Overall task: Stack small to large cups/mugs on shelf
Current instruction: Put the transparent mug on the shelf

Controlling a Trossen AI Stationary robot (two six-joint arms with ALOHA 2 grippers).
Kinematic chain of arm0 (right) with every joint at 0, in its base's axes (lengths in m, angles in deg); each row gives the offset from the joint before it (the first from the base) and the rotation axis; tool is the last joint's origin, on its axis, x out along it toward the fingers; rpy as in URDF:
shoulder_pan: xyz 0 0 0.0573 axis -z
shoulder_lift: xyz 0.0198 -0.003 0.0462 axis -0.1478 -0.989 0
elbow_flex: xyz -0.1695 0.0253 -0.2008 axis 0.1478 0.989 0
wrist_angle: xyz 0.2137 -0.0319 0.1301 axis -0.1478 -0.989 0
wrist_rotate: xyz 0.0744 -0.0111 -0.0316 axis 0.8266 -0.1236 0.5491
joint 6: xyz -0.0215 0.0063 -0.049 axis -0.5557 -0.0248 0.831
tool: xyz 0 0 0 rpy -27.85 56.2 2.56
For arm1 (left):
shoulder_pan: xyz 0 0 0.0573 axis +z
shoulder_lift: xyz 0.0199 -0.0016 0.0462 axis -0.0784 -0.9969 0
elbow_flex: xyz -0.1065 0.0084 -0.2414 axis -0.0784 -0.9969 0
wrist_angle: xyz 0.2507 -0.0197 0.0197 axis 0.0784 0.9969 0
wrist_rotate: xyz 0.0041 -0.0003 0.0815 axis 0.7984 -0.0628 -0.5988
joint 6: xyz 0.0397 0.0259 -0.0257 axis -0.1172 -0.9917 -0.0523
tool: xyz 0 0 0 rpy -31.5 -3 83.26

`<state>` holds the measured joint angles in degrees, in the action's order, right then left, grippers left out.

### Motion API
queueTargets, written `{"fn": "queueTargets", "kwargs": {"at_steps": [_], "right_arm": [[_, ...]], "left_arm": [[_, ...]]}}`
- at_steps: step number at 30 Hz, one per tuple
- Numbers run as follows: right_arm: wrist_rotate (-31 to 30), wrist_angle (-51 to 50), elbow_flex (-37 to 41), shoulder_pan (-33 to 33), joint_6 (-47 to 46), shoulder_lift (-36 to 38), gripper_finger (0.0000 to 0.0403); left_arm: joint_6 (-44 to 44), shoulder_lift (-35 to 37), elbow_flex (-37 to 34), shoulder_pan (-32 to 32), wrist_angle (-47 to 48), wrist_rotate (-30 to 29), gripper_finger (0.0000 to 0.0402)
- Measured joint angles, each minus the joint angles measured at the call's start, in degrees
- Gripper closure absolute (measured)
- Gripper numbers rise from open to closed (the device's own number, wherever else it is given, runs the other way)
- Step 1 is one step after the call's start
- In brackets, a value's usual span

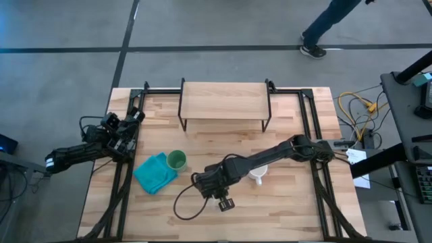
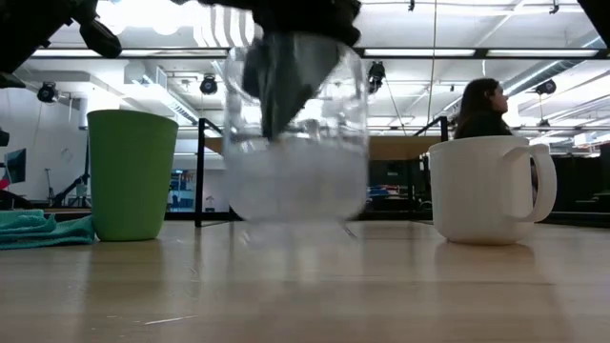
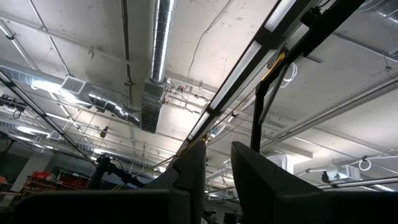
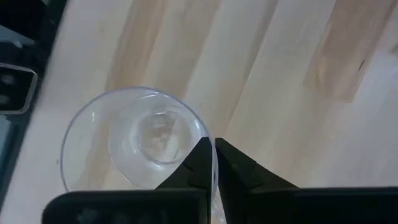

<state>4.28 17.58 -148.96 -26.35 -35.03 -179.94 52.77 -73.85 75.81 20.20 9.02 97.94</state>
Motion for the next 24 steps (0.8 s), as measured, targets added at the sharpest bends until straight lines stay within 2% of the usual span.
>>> {"fn": "queueTargets", "kwargs": {"at_steps": [4, 9, 13, 21, 24], "right_arm": [[-1.0, -3.6, -4.6, 0.4, 0.1, 0.1, 0.0393], [-10.7, -13.7, -12.5, 2.0, 2.9, 0.3, 0.0394], [-13.4, -18.2, -18.4, 4.8, 3.9, 0.5, 0.0394], [-13.9, -18.3, -18.2, 11.8, 1.2, 3.9, 0.0394], [-17.0, -18.3, -18.2, 14.3, 1.3, 4.6, 0.0394]], "left_arm": [[0.0, 0.0, 0.0, 0.0, 0.0, 0.0, 0.0338], [0.0, 0.0, 0.0, 0.0, 0.0, 0.0, 0.0338], [0.0, 0.0, 0.0, 0.0, 0.0, 0.0, 0.0338], [0.0, -0.1, 0.0, 0.0, 0.1, -0.1, 0.0338], [0.0, -0.1, 0.0, 0.0, 0.1, -1.3, 0.0338]]}}
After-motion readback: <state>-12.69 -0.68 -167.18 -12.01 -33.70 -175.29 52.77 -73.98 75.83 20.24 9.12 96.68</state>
